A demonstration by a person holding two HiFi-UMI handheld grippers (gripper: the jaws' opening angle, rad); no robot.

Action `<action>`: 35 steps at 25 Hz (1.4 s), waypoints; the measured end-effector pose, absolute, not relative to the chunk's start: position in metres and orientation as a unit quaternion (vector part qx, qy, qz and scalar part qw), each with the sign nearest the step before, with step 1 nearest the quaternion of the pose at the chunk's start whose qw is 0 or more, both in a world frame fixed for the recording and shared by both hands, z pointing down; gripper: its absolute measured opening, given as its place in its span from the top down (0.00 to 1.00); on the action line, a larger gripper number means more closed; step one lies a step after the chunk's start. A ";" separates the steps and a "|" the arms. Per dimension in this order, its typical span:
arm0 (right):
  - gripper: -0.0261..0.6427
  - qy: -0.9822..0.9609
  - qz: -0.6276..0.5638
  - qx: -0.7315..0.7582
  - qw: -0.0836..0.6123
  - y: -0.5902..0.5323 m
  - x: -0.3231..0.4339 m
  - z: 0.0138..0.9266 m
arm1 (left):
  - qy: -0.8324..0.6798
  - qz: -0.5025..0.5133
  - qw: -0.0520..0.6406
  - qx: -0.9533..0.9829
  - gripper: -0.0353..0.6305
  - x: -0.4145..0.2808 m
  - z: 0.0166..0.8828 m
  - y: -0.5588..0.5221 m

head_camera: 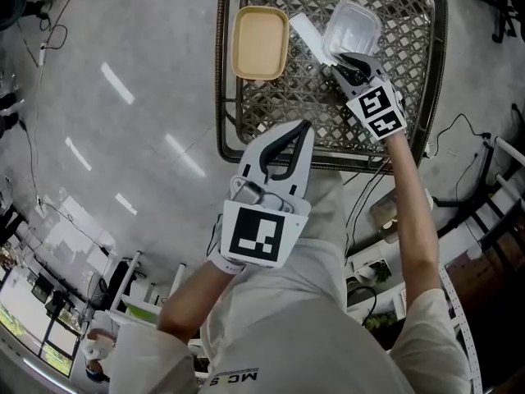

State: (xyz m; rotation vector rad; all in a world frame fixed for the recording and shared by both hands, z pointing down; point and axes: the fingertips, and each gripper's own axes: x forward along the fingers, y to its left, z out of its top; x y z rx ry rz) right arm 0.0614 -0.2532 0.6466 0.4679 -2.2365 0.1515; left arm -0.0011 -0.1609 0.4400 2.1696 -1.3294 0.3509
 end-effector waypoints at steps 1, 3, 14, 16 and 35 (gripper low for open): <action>0.78 -0.889 0.060 0.184 0.416 -0.254 0.061 0.650 | -0.497 0.132 0.283 0.810 0.91 -0.001 0.440 -0.160; 0.78 -0.887 0.059 0.178 0.422 -0.257 0.061 0.656 | -0.499 0.134 0.282 0.808 0.91 -0.001 0.441 -0.159; 0.75 -0.872 0.040 0.134 0.469 -0.259 0.068 0.682 | -0.502 0.139 0.286 0.804 0.91 0.003 0.447 -0.153; 0.80 -0.875 0.041 0.127 0.466 -0.256 0.067 0.683 | -0.503 0.136 0.286 0.804 0.91 0.004 0.447 -0.153; 0.86 -0.869 0.052 0.192 0.452 -0.255 0.070 0.672 | -0.515 0.118 0.278 0.802 0.91 0.007 0.434 -0.147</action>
